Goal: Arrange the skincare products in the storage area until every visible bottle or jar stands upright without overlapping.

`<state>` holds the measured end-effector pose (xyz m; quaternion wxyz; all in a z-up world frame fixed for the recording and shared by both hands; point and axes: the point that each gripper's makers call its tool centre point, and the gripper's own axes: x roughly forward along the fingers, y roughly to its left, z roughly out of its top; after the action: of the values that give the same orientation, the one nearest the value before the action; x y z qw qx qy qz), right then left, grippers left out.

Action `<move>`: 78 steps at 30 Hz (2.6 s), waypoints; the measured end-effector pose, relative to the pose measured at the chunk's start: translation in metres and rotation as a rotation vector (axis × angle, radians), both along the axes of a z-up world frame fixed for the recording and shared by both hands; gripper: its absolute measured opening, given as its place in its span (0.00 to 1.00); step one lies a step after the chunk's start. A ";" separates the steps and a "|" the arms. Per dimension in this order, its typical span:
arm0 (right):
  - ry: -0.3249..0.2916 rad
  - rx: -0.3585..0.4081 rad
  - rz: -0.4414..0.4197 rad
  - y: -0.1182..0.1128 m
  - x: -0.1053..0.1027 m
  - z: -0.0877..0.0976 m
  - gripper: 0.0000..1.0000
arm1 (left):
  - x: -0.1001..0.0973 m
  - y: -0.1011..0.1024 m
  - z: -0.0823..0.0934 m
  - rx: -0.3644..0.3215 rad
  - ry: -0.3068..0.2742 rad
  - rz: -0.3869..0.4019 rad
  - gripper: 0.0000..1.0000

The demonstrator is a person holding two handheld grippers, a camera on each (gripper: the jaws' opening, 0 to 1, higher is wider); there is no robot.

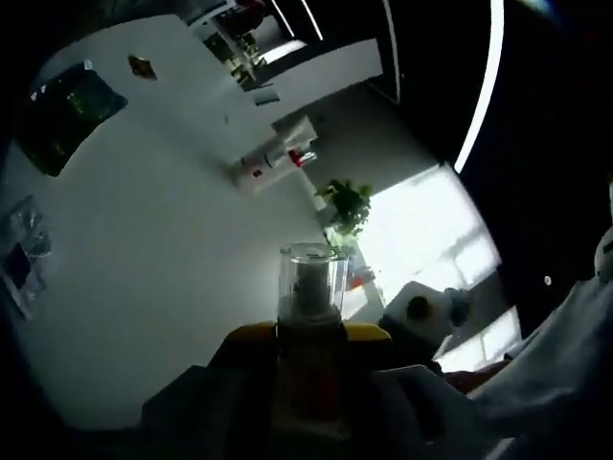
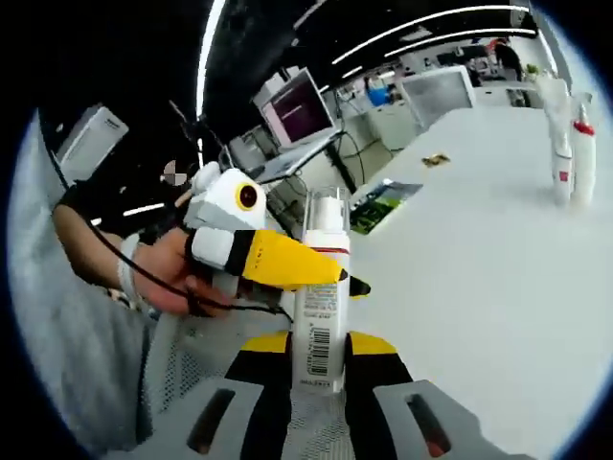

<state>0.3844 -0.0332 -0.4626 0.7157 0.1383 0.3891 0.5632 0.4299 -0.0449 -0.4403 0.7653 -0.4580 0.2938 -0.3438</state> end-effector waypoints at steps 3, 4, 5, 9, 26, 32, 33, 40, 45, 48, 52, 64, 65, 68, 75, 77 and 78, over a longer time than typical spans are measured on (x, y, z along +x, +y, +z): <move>0.134 0.123 0.026 0.004 -0.008 0.014 0.14 | 0.000 -0.002 0.011 -0.067 -0.017 -0.007 0.22; 0.148 0.151 0.030 0.005 -0.009 0.017 0.14 | 0.000 -0.002 0.014 -0.083 -0.023 -0.005 0.23; 0.195 0.187 0.043 0.006 -0.012 0.022 0.14 | -0.002 -0.004 0.019 -0.113 -0.021 -0.020 0.23; 0.299 0.283 0.065 0.009 -0.019 0.034 0.15 | -0.003 -0.004 0.026 -0.163 -0.024 -0.029 0.22; 0.004 0.022 -0.006 0.007 -0.003 0.006 0.18 | 0.008 0.007 -0.005 0.093 0.064 0.148 0.21; -0.111 -0.106 0.016 0.005 -0.002 -0.010 0.24 | 0.009 0.004 -0.018 0.203 0.087 0.186 0.22; -0.111 -0.117 0.012 0.005 -0.004 -0.010 0.24 | 0.008 0.003 -0.018 0.207 0.082 0.176 0.22; -0.068 -0.130 0.012 -0.001 -0.006 -0.014 0.17 | 0.005 0.000 -0.019 0.186 0.085 0.153 0.22; 0.052 0.026 -0.035 0.000 0.000 0.006 0.16 | 0.007 0.007 -0.002 0.020 0.053 0.167 0.19; 0.076 0.054 -0.020 0.001 -0.003 0.009 0.16 | 0.004 0.006 0.000 -0.017 0.049 0.137 0.19; 0.086 0.101 -0.026 0.001 -0.001 0.017 0.16 | 0.003 0.001 0.010 -0.025 -0.002 0.117 0.19; 0.043 0.093 -0.035 0.002 0.002 0.017 0.19 | -0.008 -0.014 0.002 0.084 -0.014 0.032 0.18; 0.018 0.077 -0.026 0.003 0.002 0.015 0.19 | -0.007 -0.014 -0.001 0.102 -0.022 0.032 0.18; -0.030 0.055 -0.023 0.001 0.004 0.011 0.20 | -0.005 -0.008 -0.008 0.165 -0.020 0.059 0.18; -0.038 0.101 -0.087 -0.004 0.015 0.020 0.27 | 0.010 0.032 -0.020 0.343 -0.069 0.210 0.18; -0.029 0.102 -0.109 -0.007 0.019 0.020 0.29 | 0.011 0.036 -0.023 0.371 -0.076 0.219 0.18; -0.026 0.112 -0.132 -0.008 0.023 0.021 0.30 | 0.011 0.035 -0.023 0.389 -0.086 0.214 0.18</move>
<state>0.4077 -0.0414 -0.4420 0.7474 0.1964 0.3376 0.5374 0.4406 -0.0096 -0.4636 0.8832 -0.3152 0.2714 -0.2166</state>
